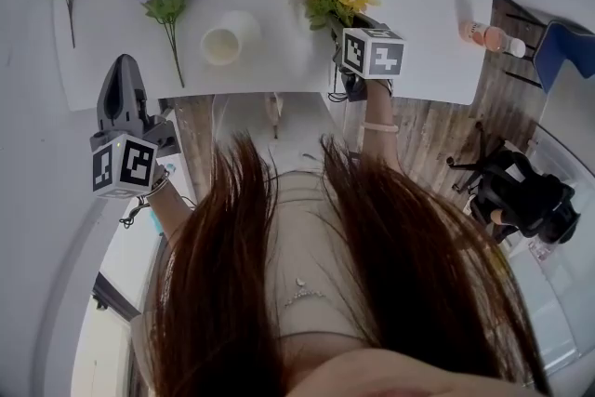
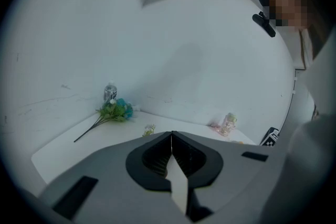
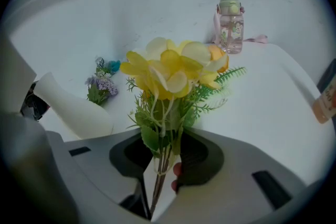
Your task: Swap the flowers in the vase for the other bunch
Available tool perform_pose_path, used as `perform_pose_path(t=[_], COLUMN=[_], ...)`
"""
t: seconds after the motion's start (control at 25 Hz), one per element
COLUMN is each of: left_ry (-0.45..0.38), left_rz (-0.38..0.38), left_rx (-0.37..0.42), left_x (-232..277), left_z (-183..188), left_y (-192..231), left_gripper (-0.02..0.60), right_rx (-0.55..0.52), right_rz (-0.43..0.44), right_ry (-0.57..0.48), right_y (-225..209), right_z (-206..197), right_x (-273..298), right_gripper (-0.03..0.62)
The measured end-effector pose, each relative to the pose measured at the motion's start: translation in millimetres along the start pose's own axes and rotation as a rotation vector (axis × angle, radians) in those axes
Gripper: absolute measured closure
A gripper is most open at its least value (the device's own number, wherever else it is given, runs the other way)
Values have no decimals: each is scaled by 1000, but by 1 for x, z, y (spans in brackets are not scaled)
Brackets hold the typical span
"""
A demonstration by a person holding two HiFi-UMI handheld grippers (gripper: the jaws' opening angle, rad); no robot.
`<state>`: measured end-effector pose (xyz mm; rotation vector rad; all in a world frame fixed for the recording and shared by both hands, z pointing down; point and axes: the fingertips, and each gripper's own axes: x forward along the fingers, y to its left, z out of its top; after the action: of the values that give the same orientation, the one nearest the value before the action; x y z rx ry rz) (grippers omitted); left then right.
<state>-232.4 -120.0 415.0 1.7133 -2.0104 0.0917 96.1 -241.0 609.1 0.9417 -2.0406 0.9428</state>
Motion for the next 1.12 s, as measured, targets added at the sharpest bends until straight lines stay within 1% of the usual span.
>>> perform_pose_path(t=[0.24,0.44,0.56,0.84,1.12], left_ry=[-19,-38,-48,-33,-42], left_rz=[-56,-99,-130,-201,-263], left_rx=[4,14,23,48,45], left_x=[1,3,3,5,2], left_z=[10,19,25,30,37], left_y=[8,4,0,-15,-26], left_gripper=[577,577,577,577,577], right_rx=[33,65,82,79,79], right_rz=[-40,-67,-69,-76,-95], right_ry=[-70,-169,-220,-302,-382], right_y=[10,12,17,30,41], right_z=[8,21,29,44,61], right_x=[-14,-30,-40,-65,-94], right_gripper=[468,470,470,470,470])
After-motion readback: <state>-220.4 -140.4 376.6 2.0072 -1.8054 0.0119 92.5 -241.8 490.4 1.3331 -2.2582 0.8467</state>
